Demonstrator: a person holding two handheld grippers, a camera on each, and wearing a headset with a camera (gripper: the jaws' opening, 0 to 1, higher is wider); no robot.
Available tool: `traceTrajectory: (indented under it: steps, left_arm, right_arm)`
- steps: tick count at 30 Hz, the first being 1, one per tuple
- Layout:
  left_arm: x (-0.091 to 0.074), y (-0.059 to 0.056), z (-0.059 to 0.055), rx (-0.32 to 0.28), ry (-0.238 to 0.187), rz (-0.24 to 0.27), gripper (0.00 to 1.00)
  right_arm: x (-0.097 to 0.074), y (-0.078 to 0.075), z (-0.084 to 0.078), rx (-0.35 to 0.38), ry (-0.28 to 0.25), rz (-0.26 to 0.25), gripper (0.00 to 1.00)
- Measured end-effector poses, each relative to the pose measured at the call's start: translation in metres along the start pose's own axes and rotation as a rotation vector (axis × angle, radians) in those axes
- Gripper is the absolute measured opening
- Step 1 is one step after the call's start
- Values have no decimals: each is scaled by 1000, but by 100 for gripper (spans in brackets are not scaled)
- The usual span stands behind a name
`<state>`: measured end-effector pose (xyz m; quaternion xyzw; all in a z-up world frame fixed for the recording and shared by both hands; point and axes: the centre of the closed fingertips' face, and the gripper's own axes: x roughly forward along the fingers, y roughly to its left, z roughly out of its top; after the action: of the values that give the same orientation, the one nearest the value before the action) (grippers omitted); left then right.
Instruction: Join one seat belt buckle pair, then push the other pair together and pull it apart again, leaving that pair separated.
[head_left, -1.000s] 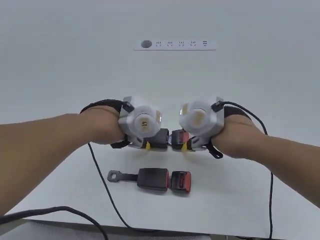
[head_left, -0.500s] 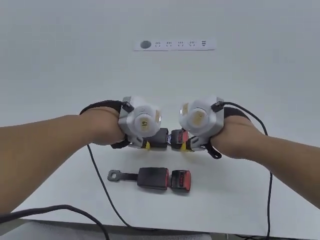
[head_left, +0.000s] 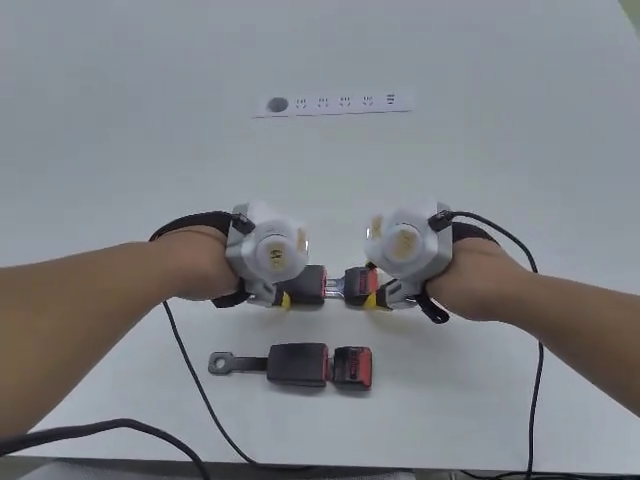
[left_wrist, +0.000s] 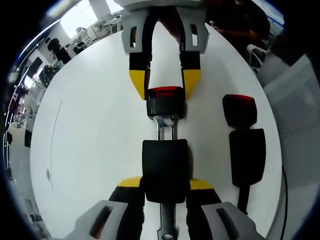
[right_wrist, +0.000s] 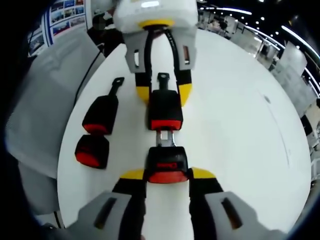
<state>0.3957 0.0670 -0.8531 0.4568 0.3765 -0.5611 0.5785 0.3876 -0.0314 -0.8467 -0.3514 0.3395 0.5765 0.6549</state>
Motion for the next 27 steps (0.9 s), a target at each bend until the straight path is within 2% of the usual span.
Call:
traceTrajectory:
  steps: [1,2,3,4,20,27]
  left_arm:
    - [0,0,0,1,1,-1,32]
    - [0,0,0,3,2,-1,32]
    - [0,0,0,3,4,-1,32]
    - [0,0,0,5,7,0,32]
    - [-1,1,1,4,32,1,33]
    - [-2,1,1,-15,56,10,33]
  right_arm:
    - [-1,0,-2,3,0,-2,32]
    - [-3,0,-11,14,15,-6,32]
    - [-5,-1,-12,9,-1,-8,32]
    - [-8,-2,-20,39,6,-16,32]
    - [-61,2,-101,65,52,-54,33]
    - [-76,1,-124,75,79,-68,33]
